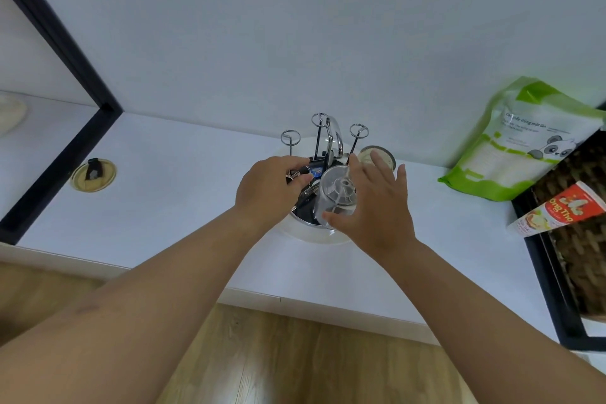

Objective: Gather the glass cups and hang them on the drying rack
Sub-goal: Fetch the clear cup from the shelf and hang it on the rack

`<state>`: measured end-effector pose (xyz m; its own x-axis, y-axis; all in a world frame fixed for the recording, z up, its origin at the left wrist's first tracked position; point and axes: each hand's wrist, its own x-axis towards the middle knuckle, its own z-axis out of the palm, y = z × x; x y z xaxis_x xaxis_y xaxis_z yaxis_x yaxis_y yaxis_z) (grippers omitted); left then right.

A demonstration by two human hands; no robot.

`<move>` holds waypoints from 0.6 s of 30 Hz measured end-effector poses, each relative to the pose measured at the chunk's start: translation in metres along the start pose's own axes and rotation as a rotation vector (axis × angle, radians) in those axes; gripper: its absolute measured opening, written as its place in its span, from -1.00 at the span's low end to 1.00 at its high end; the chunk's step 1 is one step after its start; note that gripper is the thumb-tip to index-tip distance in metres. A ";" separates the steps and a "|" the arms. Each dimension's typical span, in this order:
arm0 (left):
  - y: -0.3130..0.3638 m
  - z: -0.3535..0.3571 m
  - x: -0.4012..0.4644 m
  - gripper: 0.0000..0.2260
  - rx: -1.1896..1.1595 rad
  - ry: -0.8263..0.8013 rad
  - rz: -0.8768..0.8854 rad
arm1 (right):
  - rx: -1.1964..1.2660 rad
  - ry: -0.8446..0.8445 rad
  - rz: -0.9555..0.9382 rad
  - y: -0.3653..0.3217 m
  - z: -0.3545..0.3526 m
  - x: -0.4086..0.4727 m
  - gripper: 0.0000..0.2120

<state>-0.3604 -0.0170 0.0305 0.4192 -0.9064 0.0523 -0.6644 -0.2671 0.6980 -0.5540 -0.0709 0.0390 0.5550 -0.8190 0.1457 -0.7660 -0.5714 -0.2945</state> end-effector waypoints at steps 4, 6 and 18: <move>0.000 0.001 -0.001 -0.74 0.000 0.009 0.001 | 0.005 0.000 0.006 0.000 0.005 -0.002 0.10; 0.001 0.001 -0.002 -0.73 0.002 0.013 -0.004 | 0.012 -0.007 0.007 0.000 0.007 -0.002 0.12; 0.008 -0.003 -0.006 -0.72 0.042 -0.002 -0.002 | -0.092 -0.047 -0.012 0.003 0.010 -0.002 0.00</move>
<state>-0.3666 -0.0132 0.0379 0.4192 -0.9065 0.0495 -0.6892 -0.2823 0.6673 -0.5544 -0.0701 0.0282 0.5770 -0.8101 0.1040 -0.7847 -0.5851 -0.2046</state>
